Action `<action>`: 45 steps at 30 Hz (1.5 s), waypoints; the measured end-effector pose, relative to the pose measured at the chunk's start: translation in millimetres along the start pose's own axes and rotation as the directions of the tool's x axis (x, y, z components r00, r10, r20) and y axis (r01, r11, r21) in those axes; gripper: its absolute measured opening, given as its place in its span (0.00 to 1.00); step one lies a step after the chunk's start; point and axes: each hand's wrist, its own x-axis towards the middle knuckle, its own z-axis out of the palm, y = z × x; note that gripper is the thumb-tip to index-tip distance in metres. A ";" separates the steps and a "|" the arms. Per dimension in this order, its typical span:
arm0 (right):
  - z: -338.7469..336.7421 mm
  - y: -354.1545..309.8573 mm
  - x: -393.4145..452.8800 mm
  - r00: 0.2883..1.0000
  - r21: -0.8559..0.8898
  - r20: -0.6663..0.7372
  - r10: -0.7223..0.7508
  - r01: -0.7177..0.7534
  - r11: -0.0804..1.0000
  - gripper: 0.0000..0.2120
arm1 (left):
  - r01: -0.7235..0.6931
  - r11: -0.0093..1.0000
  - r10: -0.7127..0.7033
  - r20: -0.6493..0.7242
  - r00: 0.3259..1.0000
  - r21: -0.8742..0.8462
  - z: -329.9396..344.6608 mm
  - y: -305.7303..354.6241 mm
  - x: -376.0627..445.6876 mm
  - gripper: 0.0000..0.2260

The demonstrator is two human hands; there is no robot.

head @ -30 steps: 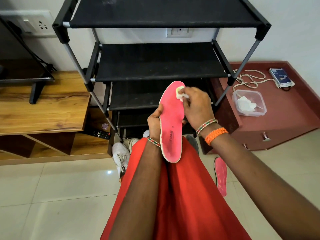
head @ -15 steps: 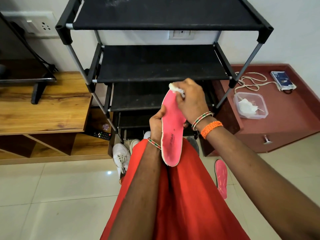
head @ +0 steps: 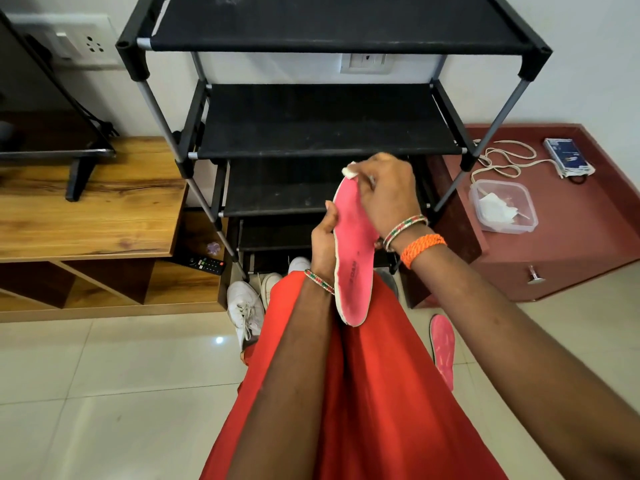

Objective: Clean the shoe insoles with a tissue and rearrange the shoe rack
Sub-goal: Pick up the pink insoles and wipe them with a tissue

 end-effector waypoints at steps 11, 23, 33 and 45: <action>-19.4 -11.3 3.9 0.990 -0.257 -0.113 -0.089 0.058 0.965 0.15 | 0.037 0.999 -0.037 0.038 0.999 -0.001 5.8 3.0 -8.0 0.24; -17.2 10.8 11.3 0.886 -0.263 0.016 -0.463 0.450 0.853 0.15 | 0.036 0.998 -0.031 0.093 0.995 -0.052 -3.2 1.7 -3.4 0.27; -23.1 10.4 -2.3 0.839 -0.152 0.049 -0.542 0.543 0.826 0.14 | 0.045 0.997 -0.041 0.077 0.996 -0.056 -5.1 3.6 -1.2 0.29; -25.0 9.2 -13.3 0.705 -0.168 0.257 -0.661 0.706 0.688 0.13 | 0.046 0.998 -0.043 0.097 0.994 -0.034 -8.5 5.3 1.0 0.28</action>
